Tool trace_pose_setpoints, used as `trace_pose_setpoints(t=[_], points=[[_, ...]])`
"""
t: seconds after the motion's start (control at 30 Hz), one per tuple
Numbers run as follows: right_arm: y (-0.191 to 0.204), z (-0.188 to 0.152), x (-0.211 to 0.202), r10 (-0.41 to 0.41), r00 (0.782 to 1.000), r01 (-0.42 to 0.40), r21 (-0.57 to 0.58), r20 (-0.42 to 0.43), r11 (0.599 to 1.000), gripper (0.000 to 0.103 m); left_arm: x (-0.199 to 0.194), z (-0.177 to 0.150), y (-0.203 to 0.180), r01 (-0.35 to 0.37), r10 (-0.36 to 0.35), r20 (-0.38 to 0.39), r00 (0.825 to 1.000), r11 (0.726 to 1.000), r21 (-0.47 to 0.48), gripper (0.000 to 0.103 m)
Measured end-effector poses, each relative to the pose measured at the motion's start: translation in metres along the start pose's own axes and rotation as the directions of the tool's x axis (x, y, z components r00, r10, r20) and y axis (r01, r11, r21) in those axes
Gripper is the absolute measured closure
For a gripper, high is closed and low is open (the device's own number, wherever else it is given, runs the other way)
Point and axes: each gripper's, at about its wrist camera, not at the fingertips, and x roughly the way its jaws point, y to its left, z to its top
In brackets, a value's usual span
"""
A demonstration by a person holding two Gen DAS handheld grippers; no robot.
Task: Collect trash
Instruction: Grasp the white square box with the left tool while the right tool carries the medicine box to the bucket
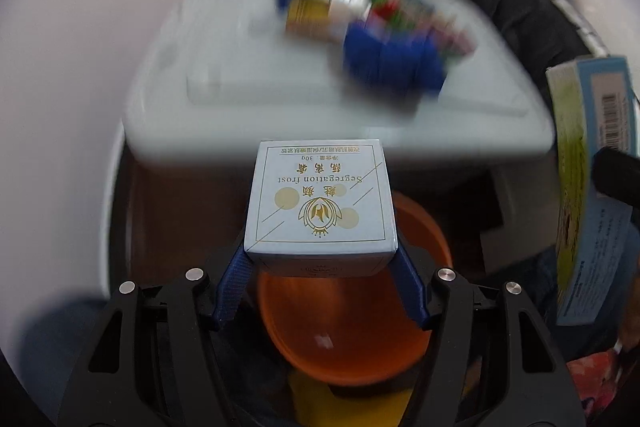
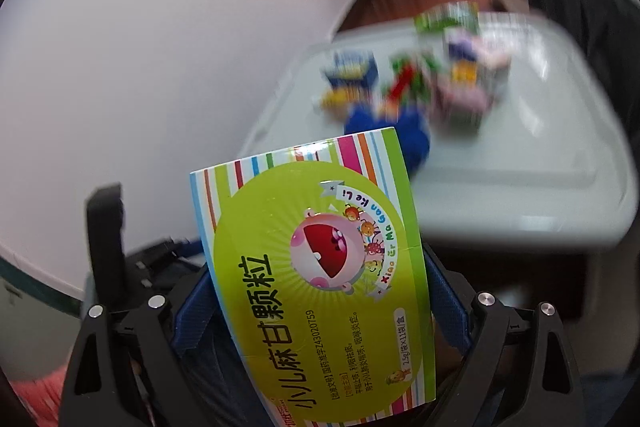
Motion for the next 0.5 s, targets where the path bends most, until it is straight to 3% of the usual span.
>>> trace_pose_setpoints(t=[0.23,0.5], points=[[-0.017,-0.018,0.062,-0.047,0.992,0.060,0.109,-0.114,0.992,0.013,0.057,-0.036,0.003,-0.020,0.007,-0.201,0.980,0.998,-0.064,0.041],[-0.025,-0.021,0.087,-0.050,0.987,0.073,0.147,-0.152,0.986,0.012,0.080,-0.034,0.004,-0.069,0.051,-0.244,0.968,0.996,-0.065,0.040]])
